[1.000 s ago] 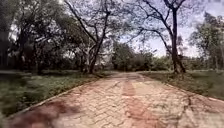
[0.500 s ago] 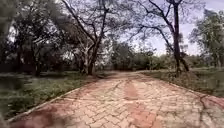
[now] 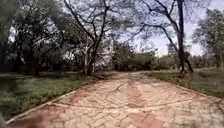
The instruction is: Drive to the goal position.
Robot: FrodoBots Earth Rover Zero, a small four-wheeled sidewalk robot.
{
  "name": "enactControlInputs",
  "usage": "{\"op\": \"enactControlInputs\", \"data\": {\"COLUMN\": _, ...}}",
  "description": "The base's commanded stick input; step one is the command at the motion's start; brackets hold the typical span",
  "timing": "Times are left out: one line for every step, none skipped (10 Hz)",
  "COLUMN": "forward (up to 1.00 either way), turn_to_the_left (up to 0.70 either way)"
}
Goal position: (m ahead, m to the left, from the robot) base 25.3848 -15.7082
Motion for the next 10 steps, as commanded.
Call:
{"op": "enactControlInputs", "data": {"forward": 0.70, "turn_to_the_left": 0.00}}
{"op": "enactControlInputs", "data": {"forward": 0.70, "turn_to_the_left": 0.00}}
{"op": "enactControlInputs", "data": {"forward": 0.70, "turn_to_the_left": 0.00}}
{"op": "enactControlInputs", "data": {"forward": 0.70, "turn_to_the_left": 0.00}}
{"op": "enactControlInputs", "data": {"forward": 0.70, "turn_to_the_left": 0.00}}
{"op": "enactControlInputs", "data": {"forward": 0.70, "turn_to_the_left": 0.00}}
{"op": "enactControlInputs", "data": {"forward": 0.70, "turn_to_the_left": 0.00}}
{"op": "enactControlInputs", "data": {"forward": 0.70, "turn_to_the_left": 0.00}}
{"op": "enactControlInputs", "data": {"forward": 0.70, "turn_to_the_left": 0.00}}
{"op": "enactControlInputs", "data": {"forward": 0.70, "turn_to_the_left": 0.00}}
